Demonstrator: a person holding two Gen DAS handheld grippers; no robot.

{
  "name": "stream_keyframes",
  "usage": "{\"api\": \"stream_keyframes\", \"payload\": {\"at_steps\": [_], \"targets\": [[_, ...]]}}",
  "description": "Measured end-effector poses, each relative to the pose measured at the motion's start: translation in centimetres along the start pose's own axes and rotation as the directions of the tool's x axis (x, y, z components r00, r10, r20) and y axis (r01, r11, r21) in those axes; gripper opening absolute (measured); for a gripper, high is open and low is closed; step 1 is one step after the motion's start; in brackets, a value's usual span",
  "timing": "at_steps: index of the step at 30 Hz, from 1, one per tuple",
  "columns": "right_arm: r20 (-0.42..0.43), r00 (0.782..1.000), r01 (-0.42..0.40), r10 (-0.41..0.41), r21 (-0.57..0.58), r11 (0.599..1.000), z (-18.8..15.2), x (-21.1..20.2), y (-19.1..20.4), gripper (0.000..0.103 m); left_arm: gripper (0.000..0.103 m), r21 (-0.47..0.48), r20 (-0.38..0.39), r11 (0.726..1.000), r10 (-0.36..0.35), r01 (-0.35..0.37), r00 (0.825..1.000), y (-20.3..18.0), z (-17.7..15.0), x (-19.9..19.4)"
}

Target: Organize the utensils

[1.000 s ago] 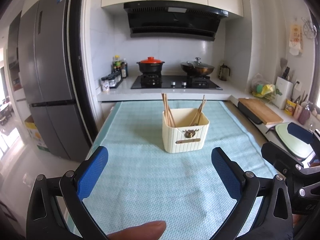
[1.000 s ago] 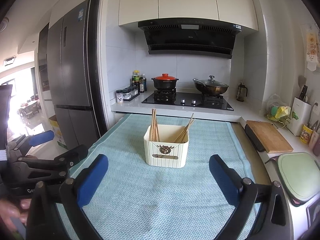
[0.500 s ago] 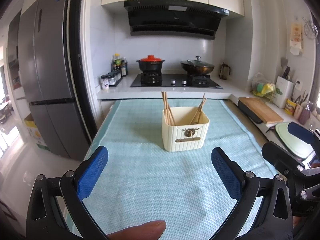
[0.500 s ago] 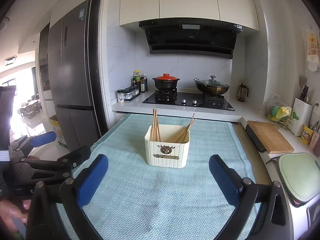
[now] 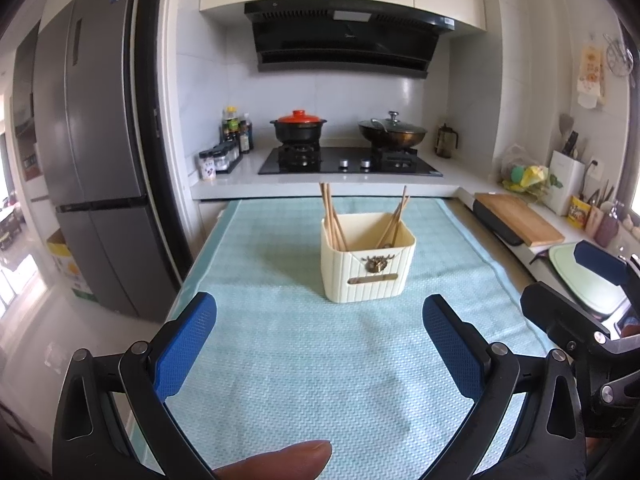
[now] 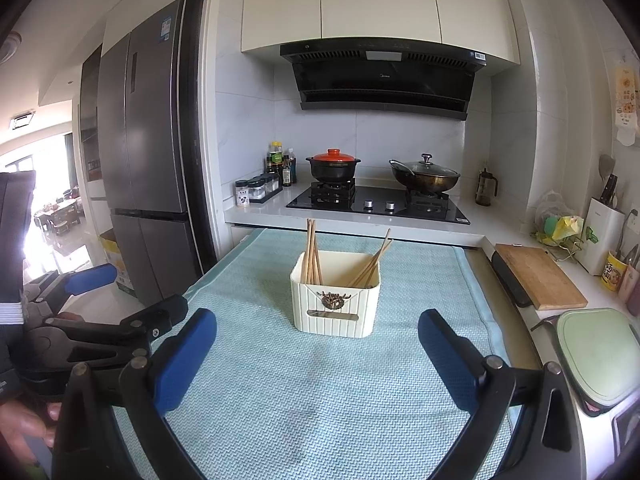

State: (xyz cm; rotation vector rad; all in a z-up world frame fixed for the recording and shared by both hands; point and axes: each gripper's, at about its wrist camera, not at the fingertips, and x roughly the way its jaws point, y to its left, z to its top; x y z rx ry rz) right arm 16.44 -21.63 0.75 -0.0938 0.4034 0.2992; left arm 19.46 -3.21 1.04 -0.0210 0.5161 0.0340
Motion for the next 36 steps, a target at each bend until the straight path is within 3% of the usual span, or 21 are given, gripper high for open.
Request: {"api": "stream_keyframes", "payload": {"at_steps": [36], "targets": [[-0.007,1.000,0.031,-0.031,-0.001,1.000,-0.50,-0.10,-0.23,0.103,0.103,0.023,0.013,1.000,-0.011,0.011,1.000,-0.73,0.37,-0.33]]}}
